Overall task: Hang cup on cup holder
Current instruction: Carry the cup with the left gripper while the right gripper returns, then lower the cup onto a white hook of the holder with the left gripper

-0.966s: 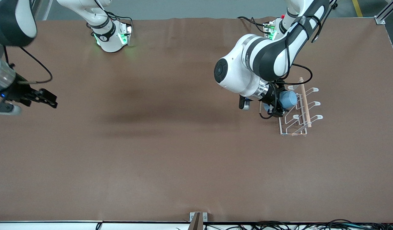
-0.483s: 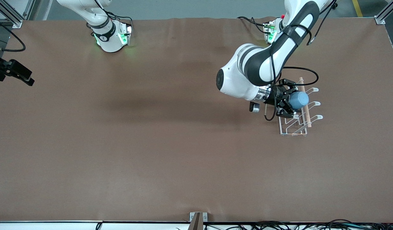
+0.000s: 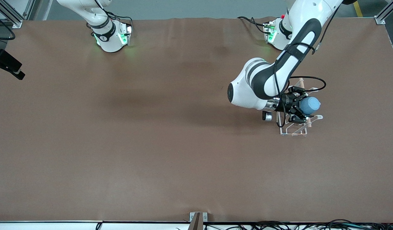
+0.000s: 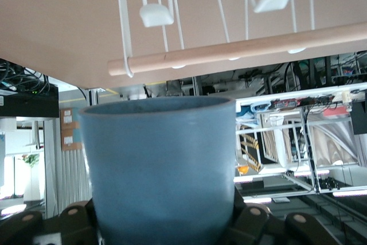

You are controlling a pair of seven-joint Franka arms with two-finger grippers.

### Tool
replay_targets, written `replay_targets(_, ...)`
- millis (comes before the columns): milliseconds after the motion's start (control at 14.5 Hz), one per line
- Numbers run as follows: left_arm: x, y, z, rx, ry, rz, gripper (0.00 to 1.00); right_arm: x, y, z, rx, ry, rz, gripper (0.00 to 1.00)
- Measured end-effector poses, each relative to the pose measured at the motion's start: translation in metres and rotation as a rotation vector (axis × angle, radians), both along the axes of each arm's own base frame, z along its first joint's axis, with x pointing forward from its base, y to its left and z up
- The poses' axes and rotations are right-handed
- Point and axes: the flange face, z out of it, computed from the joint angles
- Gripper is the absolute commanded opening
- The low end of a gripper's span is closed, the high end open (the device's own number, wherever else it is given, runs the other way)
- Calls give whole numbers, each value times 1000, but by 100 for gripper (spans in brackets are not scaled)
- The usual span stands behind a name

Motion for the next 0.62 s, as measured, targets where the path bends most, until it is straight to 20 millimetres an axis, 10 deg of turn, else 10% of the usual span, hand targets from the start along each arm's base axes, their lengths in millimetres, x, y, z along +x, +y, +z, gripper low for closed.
replay_targets(621, -3, 3, -66, 59, -19, -35, 0, 8, -19, -10, 1, 16, -35, 100)
